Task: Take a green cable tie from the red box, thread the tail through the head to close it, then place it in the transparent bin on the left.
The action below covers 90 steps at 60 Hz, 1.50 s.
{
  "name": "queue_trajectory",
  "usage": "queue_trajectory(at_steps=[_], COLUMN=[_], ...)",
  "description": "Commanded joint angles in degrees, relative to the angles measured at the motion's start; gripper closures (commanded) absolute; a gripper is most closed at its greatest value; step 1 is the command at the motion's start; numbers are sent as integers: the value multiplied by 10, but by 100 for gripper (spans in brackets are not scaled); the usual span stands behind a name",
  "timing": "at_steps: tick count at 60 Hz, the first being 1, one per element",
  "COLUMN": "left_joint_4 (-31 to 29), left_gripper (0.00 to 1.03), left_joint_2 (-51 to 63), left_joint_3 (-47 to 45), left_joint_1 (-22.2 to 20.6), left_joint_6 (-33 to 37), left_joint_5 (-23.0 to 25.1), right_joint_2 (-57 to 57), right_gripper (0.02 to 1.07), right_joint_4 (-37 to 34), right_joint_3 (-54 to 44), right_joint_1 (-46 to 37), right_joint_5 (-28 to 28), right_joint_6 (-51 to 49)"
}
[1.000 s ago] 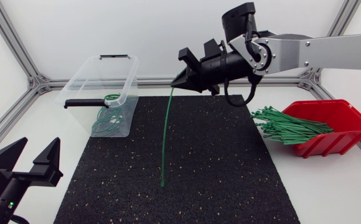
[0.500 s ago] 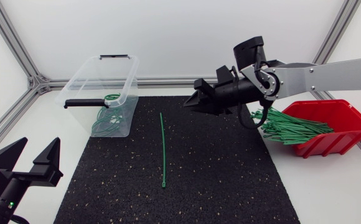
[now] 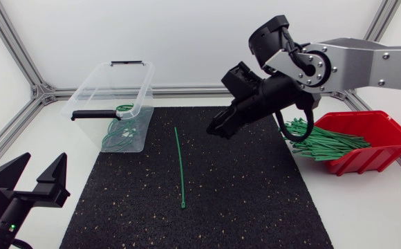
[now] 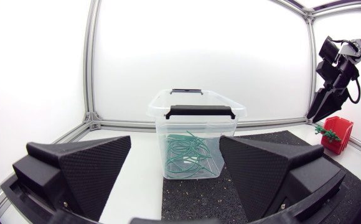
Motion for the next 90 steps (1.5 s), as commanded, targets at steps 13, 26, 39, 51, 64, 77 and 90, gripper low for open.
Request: queue_trajectory(at_steps=[13, 26, 39, 51, 64, 77, 90], left_joint_4=[-14, -14, -14, -14, -14, -14, -14], left_gripper=[4, 4, 4, 4, 4, 4, 4], left_joint_2=[0, 0, 0, 1, 2, 2, 2], left_joint_3=[-22, -22, -22, -22, -22, -22, -22], left_joint_1=[-3, -3, -3, -3, -3, -3, -3], left_joint_6=[-9, -9, -9, -8, -8, -8, -8], left_joint_5=[3, 3, 3, 3, 3, 3, 3], right_joint_2=[-1, 25, 59, 88, 126, 161, 199], right_gripper=[15, 11, 11, 11, 16, 20, 21], right_joint_4=[-60, -66, -64, -63, -69, -69, -62], right_joint_3=[12, 8, -11, -26, -28, -6, 23], right_joint_1=[96, 148, 176, 195, 218, 242, 250], right_joint_5=[82, 129, 161, 192, 210, 213, 225], right_joint_6=[-226, -364, -470, -541, -588, -609, -631])
